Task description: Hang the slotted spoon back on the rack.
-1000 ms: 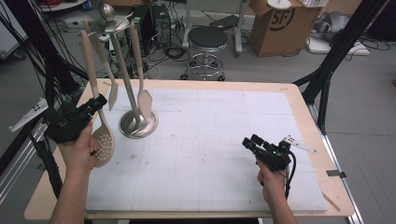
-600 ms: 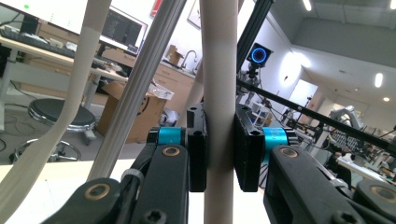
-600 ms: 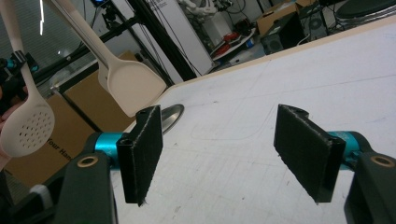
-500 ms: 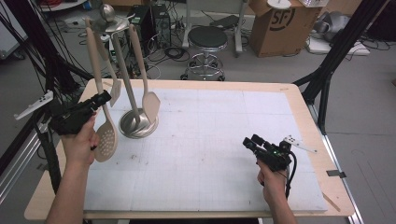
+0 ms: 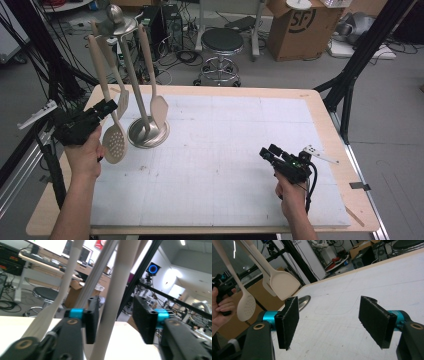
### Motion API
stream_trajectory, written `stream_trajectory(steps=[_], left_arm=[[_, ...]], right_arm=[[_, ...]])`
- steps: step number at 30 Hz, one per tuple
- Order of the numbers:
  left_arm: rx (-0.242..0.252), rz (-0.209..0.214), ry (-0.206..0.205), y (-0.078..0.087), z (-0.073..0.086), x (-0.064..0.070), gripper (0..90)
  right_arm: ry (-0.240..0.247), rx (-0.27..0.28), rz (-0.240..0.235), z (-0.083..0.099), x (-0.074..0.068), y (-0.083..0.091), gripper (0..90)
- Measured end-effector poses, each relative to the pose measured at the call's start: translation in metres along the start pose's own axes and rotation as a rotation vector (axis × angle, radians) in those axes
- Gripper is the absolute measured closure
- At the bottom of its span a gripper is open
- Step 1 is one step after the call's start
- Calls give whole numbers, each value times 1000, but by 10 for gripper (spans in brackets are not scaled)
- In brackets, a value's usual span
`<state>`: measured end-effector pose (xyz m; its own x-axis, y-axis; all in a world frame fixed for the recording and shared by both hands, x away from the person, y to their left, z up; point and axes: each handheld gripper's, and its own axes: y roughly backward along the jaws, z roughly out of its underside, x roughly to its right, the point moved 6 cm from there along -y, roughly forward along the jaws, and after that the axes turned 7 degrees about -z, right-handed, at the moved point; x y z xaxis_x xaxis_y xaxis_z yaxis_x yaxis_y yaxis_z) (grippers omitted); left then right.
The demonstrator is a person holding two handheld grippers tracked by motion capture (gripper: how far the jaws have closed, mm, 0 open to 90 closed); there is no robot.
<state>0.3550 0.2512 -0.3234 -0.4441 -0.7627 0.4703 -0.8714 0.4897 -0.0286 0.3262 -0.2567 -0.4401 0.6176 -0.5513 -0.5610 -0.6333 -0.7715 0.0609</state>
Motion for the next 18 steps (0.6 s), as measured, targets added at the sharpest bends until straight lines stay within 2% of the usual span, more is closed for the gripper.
stream_trajectory(steps=[4, 7, 9, 11, 15, 18], left_arm=[[40, -53, -20, 7, 1, -4, 480], [72, -63, -34, 13, 6, -4, 466], [74, -72, -87, 17, 15, -1, 449], [69, -73, -116, 20, 24, 2, 436], [39, -72, -101, 19, 43, 2, 368], [23, -51, -98, 19, 54, 3, 303]], right_arm=[[-1, 2, 0, 0, 0, 0, 320], [0, -3, 0, 0, 0, 0, 320], [3, -4, -1, 0, 0, -1, 320], [0, -3, 0, 0, 0, -1, 320], [3, -7, -4, 1, -1, -2, 320], [8, -13, 3, 1, -2, -2, 319]])
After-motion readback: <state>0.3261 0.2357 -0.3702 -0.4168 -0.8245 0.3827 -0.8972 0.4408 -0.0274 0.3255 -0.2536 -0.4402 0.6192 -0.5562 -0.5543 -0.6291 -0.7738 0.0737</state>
